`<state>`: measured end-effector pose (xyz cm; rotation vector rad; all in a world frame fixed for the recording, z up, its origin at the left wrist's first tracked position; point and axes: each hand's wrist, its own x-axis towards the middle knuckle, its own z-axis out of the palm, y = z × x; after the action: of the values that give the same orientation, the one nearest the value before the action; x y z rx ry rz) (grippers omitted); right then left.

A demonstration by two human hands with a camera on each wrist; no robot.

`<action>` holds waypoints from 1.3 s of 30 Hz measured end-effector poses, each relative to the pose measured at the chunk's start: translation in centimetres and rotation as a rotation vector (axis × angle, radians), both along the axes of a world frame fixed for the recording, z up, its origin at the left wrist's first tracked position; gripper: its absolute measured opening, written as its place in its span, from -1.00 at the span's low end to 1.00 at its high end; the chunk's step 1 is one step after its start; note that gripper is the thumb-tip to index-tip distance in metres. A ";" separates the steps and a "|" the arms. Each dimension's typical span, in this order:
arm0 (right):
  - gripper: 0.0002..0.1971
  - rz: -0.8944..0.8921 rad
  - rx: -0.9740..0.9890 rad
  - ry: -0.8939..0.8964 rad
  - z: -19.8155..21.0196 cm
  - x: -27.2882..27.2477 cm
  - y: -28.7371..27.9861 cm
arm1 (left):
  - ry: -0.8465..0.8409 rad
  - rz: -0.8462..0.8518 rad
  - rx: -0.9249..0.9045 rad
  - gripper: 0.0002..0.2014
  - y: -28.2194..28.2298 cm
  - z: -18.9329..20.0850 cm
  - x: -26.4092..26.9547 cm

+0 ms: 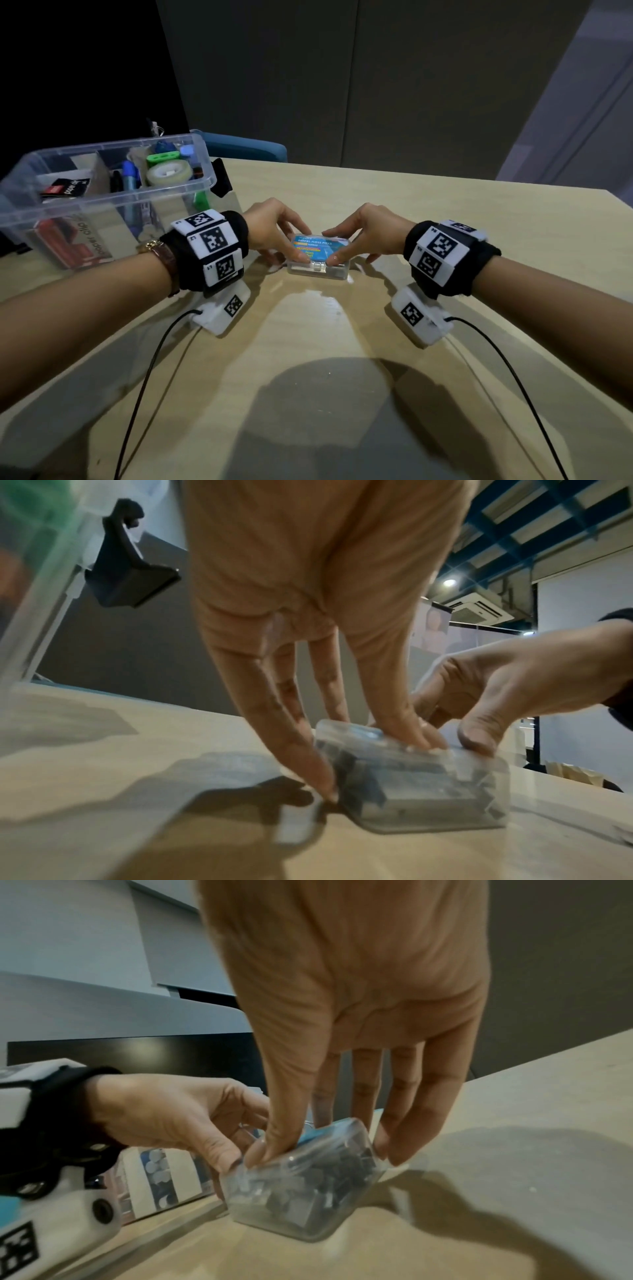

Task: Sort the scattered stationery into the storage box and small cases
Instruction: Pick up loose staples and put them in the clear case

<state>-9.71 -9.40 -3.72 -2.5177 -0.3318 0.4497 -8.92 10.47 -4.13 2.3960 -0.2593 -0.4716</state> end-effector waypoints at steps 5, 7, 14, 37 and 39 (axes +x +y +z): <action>-0.53 -0.039 -0.053 0.191 0.6 0.7 0.8 | 0.201 0.078 -0.015 -0.51 0.0 -0.5 0.9; -0.55 -0.039 -0.049 0.217 0.6 0.8 0.8 | 0.206 0.053 -0.013 -0.51 0.0 -0.8 0.9; -0.49 0.054 0.003 0.163 0.3 0.5 0.9 | 0.009 0.003 -0.005 -0.43 -0.2 -1.0 -0.9; -0.72 0.255 0.341 -0.296 16.4 6.9 27.1 | -0.278 0.523 0.448 -0.59 23.0 10.4 -3.0; -0.62 0.249 0.301 -0.327 15.7 7.1 29.3 | -0.188 0.480 0.513 -0.55 23.1 9.8 -2.7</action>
<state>-2.58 19.88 12.02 -2.2552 -0.7832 0.0679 -11.66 33.52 5.70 2.8777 0.4023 -0.0895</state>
